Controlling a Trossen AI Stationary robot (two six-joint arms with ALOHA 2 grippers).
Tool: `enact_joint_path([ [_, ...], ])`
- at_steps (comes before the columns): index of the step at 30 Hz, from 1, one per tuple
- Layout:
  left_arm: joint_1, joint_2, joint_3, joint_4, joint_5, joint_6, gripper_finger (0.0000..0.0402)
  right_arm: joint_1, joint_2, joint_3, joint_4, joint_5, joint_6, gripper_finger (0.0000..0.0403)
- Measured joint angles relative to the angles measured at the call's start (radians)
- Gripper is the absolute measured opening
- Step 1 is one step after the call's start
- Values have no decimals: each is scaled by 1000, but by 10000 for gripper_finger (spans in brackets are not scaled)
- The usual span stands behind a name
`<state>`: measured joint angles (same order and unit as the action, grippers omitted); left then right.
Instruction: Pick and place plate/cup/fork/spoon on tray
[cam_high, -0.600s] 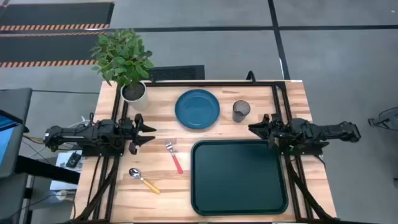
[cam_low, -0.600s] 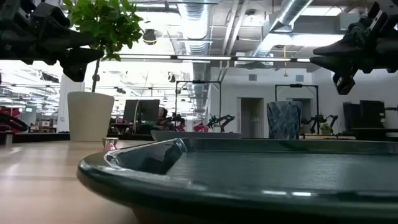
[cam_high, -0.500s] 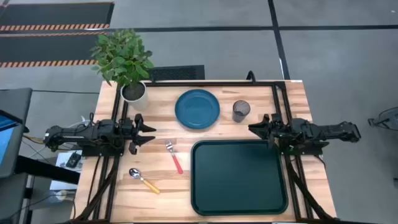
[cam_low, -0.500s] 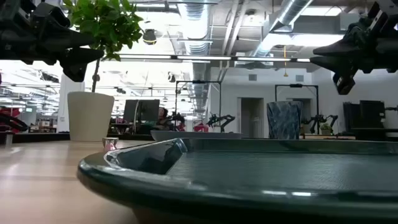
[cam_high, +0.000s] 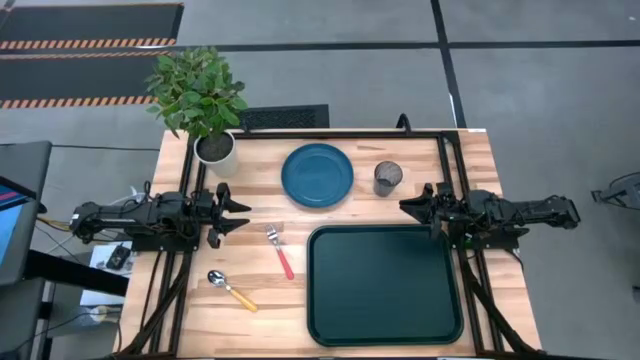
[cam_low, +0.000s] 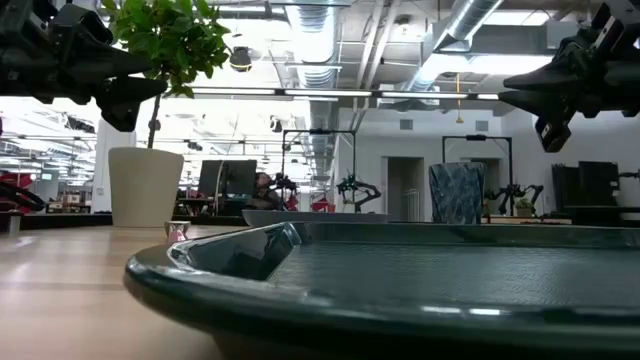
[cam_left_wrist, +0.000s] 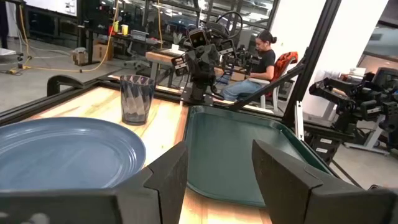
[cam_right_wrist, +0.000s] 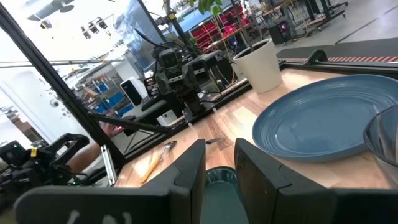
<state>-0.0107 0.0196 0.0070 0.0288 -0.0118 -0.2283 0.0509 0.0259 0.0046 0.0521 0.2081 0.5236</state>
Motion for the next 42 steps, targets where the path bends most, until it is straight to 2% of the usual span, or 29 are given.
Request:
enact_joint_path([
  [42,0,0,0,0,-1,0,167,-11,0,0,48,15,0,113],
])
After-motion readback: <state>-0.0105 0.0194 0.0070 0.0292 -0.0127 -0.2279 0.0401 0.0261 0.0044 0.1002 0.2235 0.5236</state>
